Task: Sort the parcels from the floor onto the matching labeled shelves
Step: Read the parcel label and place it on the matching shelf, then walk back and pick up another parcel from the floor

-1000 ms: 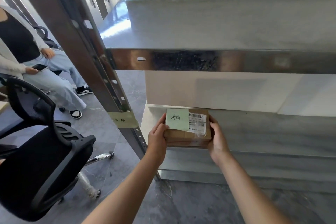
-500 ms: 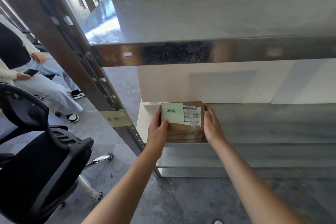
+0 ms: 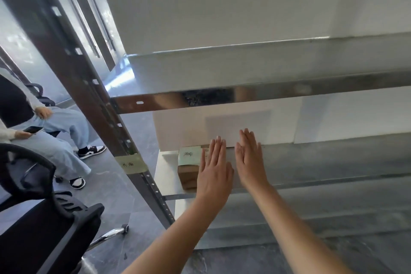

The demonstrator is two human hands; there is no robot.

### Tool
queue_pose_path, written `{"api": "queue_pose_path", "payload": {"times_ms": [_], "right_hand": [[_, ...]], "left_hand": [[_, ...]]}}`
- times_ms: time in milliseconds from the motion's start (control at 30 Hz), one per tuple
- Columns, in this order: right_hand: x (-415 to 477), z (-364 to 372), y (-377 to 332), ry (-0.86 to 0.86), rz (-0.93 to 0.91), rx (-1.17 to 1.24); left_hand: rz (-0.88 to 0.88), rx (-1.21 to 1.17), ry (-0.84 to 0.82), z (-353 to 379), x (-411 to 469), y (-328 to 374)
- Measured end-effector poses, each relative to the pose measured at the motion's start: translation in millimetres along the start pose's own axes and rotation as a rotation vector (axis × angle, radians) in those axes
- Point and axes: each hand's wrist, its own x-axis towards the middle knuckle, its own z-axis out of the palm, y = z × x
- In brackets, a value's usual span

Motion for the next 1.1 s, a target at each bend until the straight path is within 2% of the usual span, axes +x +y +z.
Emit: {"api": "queue_pose_path", "payload": {"times_ms": [133, 233, 367, 567, 800, 967, 1100], "right_hand": [[-16, -43, 19, 0.129, -0.052, -0.170], [-26, -93, 44, 0.231, -0.015, -0.221], [-56, -169, 84, 0.282, 0.034, -0.240], [-111, -300, 160, 0.400, 0.184, -0.320], [-203, -445, 224, 0.619, 0.368, -0.486], [-258, -512, 252, 0.776, 0.499, -0.582], [-294, -545, 272, 0.828, 0.624, -0.643]], "left_hand": [[0.067, 0.050, -0.033, -3, -5, 48], [0.133, 0.098, 0.061, 6, -7, 93], [0.243, 0.106, 0.110, 18, -13, 174], [0.477, 0.067, 0.168, 25, -10, 318], [0.740, -0.070, 0.177, 42, -45, 499], [0.907, -0.153, 0.135, 57, -70, 582], [1.025, -0.200, 0.148, 74, -83, 641]]}}
